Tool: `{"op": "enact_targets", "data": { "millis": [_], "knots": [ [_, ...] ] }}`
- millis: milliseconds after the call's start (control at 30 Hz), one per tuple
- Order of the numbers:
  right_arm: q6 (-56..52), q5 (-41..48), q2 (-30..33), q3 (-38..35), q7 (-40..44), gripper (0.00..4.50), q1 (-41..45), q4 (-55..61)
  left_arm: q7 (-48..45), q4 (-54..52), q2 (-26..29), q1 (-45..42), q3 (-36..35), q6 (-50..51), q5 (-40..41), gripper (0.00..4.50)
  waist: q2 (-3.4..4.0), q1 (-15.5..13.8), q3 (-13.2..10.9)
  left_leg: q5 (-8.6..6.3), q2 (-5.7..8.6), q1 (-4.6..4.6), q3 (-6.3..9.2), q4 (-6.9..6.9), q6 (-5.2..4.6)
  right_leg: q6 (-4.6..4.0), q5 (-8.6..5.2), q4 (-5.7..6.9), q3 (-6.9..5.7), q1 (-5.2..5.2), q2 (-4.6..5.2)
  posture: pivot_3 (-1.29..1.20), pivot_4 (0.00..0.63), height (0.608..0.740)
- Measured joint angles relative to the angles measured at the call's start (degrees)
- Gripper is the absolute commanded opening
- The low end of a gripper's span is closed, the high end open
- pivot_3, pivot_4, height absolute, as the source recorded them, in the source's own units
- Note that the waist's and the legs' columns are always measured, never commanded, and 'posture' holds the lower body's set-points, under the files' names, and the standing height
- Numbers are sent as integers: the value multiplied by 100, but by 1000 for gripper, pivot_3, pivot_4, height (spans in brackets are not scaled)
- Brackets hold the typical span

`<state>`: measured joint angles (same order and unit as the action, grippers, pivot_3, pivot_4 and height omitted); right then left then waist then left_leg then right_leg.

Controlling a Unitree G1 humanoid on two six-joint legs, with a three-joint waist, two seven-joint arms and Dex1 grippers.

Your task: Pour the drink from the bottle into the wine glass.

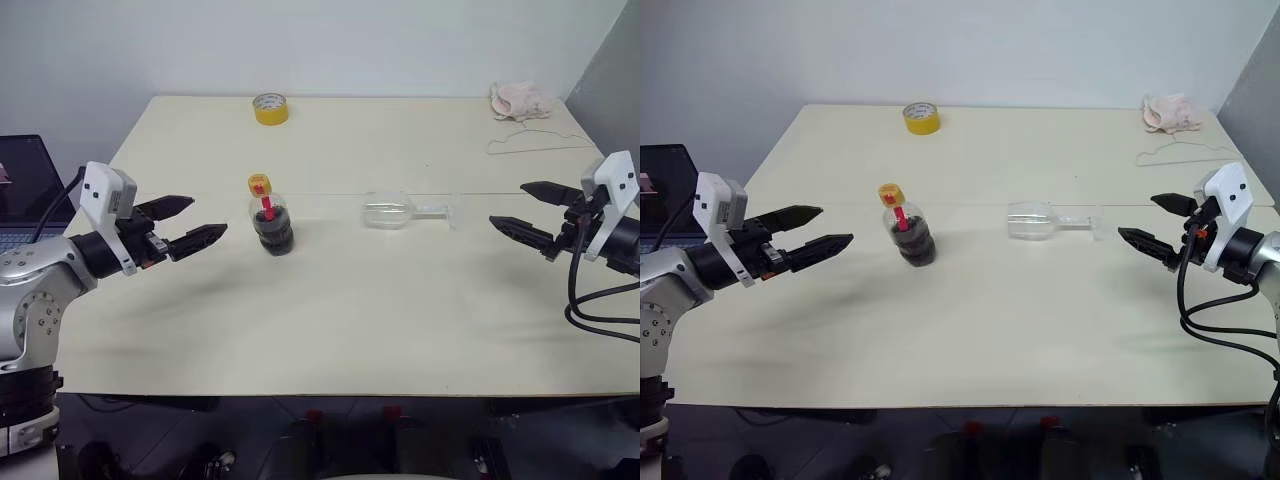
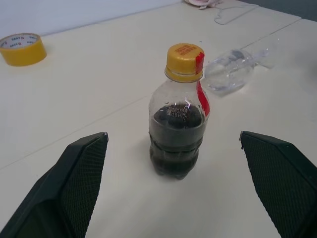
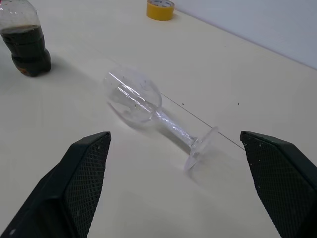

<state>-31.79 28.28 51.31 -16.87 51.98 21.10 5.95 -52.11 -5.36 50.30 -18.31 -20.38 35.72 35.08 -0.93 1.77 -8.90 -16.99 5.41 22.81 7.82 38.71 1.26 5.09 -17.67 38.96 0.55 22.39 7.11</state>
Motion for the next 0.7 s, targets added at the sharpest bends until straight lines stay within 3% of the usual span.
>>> {"op": "enact_targets", "data": {
  "millis": [500,700],
  "knots": [
    [-223,218,10,108,170,4472,7,593,-82,208,-71,-14,-12,-409,-50,4500,0,1,0,0,0,0,1,0,0,0,0,0,-1,-1,0,0,150,740],
    [-358,232,-44,297,141,4472,19,769,36,303,-394,-11,273,-777,-378,4500,0,-10,0,0,1,0,1,1,0,0,0,0,-2,-1,1,0,150,740]
  ]
}}
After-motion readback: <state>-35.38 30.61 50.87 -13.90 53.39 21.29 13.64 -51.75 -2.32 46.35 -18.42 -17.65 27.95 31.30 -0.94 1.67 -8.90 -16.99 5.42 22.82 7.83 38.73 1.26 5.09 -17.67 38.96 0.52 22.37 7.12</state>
